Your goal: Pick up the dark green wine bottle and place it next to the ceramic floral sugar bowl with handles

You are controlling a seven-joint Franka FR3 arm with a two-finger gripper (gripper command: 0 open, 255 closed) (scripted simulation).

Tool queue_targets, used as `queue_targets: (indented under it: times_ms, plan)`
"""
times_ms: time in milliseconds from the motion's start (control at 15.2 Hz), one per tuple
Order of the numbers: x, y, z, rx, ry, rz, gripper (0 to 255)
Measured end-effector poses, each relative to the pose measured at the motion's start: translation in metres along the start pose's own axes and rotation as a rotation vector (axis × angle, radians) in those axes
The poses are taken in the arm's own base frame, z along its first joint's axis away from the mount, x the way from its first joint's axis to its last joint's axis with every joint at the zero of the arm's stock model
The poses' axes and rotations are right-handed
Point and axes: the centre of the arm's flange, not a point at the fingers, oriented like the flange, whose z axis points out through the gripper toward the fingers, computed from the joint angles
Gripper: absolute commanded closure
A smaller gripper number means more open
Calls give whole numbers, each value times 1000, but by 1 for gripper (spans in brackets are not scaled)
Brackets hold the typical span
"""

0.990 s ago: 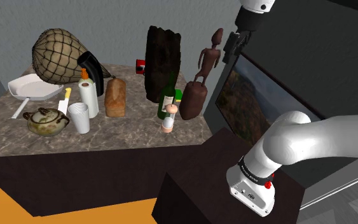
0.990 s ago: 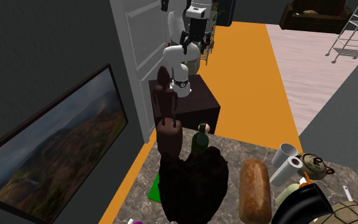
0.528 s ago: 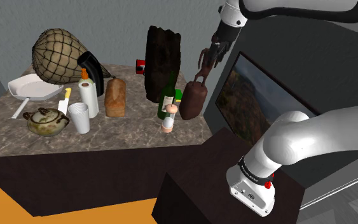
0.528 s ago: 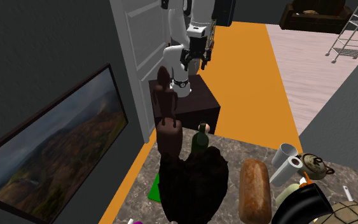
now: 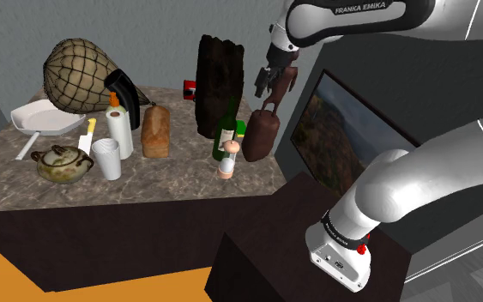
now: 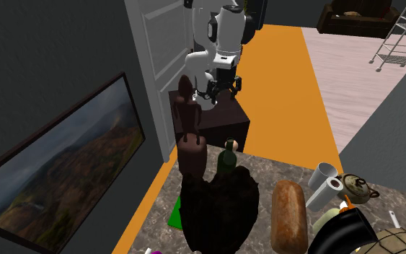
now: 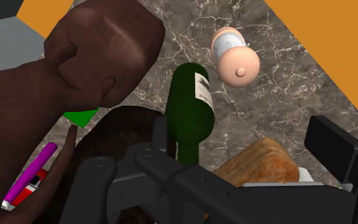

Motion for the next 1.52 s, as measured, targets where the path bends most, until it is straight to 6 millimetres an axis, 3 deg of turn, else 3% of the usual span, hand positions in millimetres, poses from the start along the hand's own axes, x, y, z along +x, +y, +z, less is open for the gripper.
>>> queue_targets:
  times_ms: [726, 1254, 1518]
  plan:
    - [92, 24, 91, 32, 62, -63, 0]
    - [99, 24, 135, 33, 66, -67, 0]
    - [100, 24, 138, 33, 66, -66, 0]
